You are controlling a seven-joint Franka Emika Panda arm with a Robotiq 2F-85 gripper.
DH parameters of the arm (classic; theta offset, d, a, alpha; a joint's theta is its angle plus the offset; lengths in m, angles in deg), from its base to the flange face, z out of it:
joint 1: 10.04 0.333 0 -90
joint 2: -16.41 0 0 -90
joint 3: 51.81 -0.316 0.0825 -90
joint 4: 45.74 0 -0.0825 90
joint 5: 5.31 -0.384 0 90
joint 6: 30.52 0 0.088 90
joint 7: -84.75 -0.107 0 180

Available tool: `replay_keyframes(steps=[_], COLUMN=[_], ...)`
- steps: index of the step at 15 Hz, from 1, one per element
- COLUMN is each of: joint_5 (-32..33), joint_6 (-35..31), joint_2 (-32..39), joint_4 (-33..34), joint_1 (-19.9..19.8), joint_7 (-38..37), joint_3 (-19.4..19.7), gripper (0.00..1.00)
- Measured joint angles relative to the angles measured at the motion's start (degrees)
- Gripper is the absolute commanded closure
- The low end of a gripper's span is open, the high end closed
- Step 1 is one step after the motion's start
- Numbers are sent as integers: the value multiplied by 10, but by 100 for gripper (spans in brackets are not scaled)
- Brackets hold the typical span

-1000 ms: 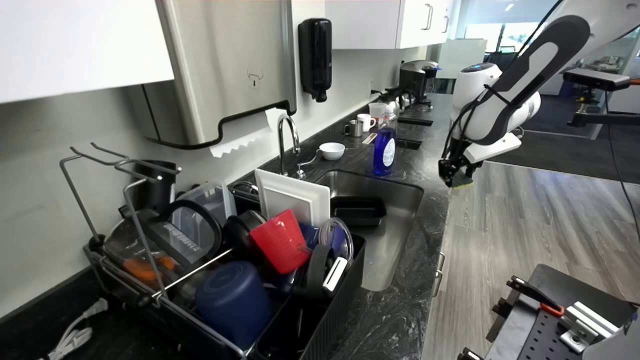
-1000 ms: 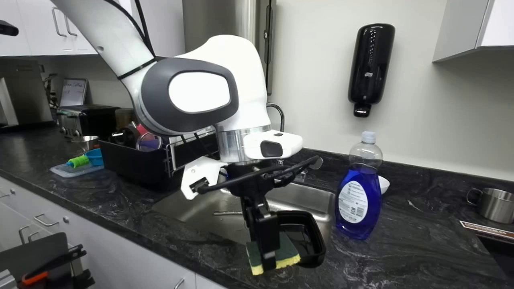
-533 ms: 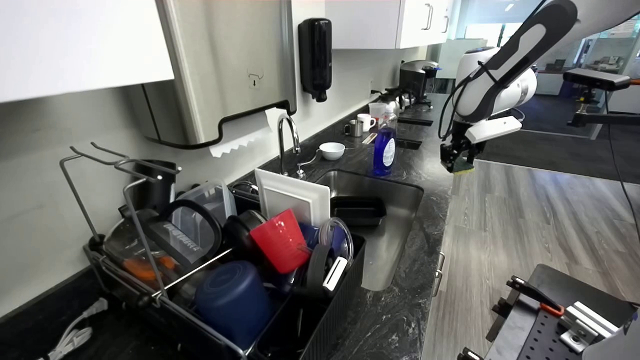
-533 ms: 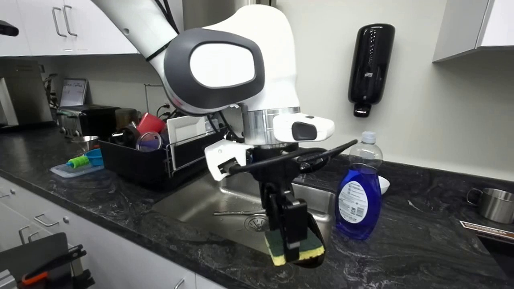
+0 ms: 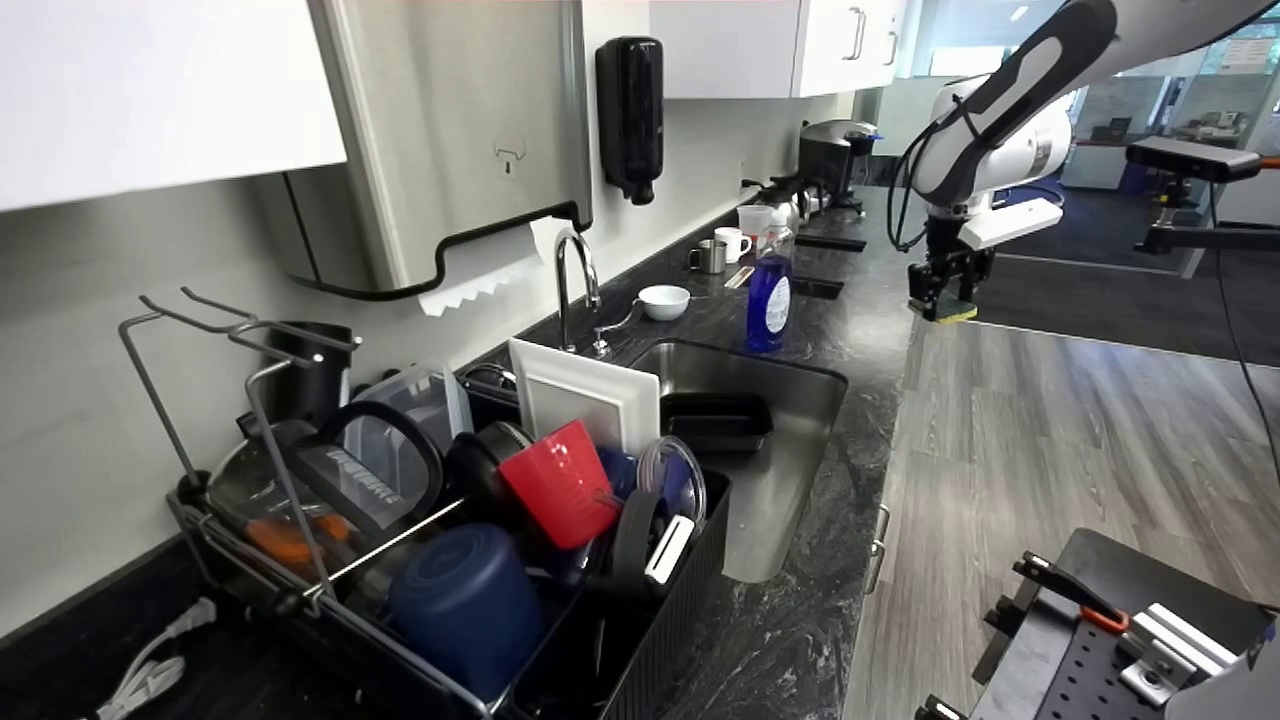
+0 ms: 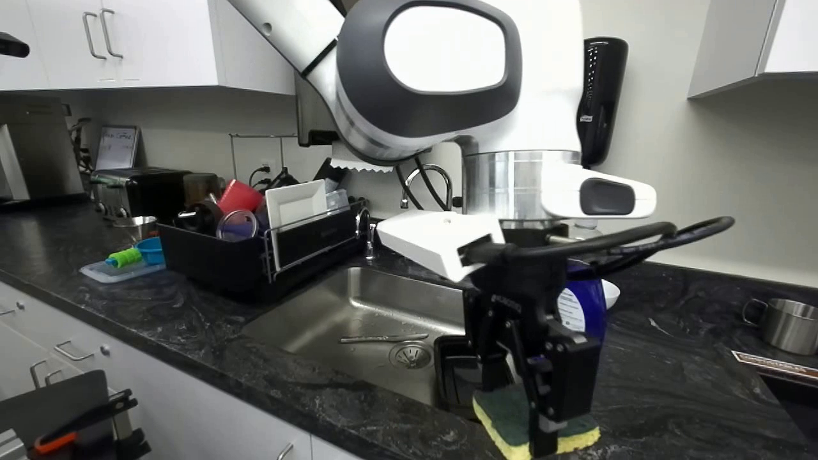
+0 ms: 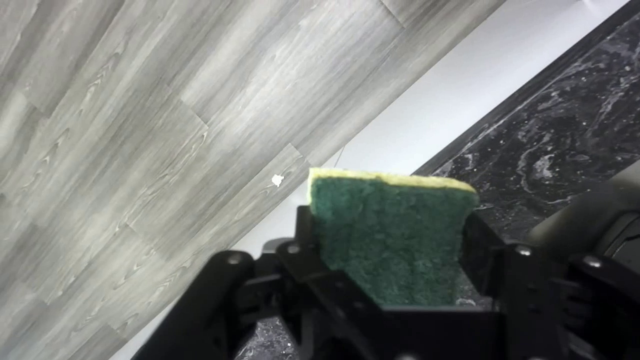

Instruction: Use the sponge to wipe the counter.

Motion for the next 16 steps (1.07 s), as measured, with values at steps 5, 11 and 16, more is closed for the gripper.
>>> replay_keyframes(steps=[5, 11, 16], joint_5=[-28, -67, -97], joint_6=[17, 13, -21], joint_2=[54, 115, 153], joint_4=[63, 101, 106], joint_1=[-5, -8, -19], joint_7=[33, 48, 74], joint_3=[-10, -39, -62], gripper=[56, 56, 56])
